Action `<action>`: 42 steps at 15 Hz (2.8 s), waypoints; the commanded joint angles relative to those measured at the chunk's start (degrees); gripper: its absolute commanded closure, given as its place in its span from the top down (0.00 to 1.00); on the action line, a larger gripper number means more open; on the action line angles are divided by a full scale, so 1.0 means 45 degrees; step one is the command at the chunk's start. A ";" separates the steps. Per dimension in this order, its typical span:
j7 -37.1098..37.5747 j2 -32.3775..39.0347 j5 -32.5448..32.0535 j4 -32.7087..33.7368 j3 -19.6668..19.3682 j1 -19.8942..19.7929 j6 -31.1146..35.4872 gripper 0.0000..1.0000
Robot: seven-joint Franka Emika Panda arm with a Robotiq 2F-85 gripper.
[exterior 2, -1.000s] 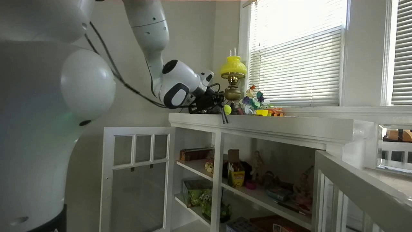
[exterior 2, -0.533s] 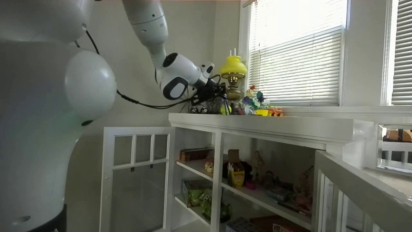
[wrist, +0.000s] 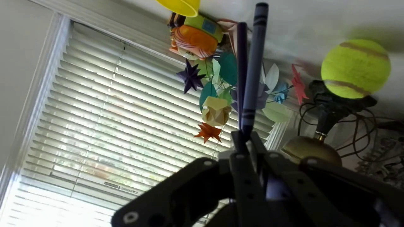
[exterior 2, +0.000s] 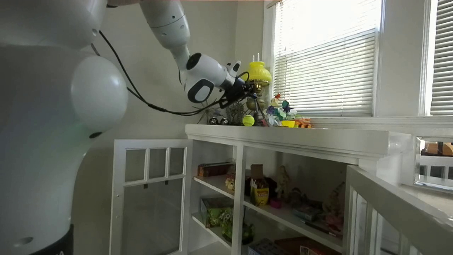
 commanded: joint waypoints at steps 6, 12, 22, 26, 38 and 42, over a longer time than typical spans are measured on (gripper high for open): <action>-0.0832 0.3105 0.0525 0.2720 -0.1064 -0.0310 -0.0320 0.02; -0.0641 0.4414 0.0368 0.3904 -0.1407 -0.0262 -0.0404 0.02; -0.0555 0.4466 0.0227 0.4205 -0.1365 -0.0022 -0.0244 0.88; -0.0611 0.3682 0.0670 0.3501 -0.1195 0.0266 -0.0547 1.00; -0.2719 0.0647 0.4158 -0.1141 -0.0873 0.2312 0.1205 1.00; -0.2304 -0.0139 0.3837 -0.2717 -0.0422 0.2785 0.0956 1.00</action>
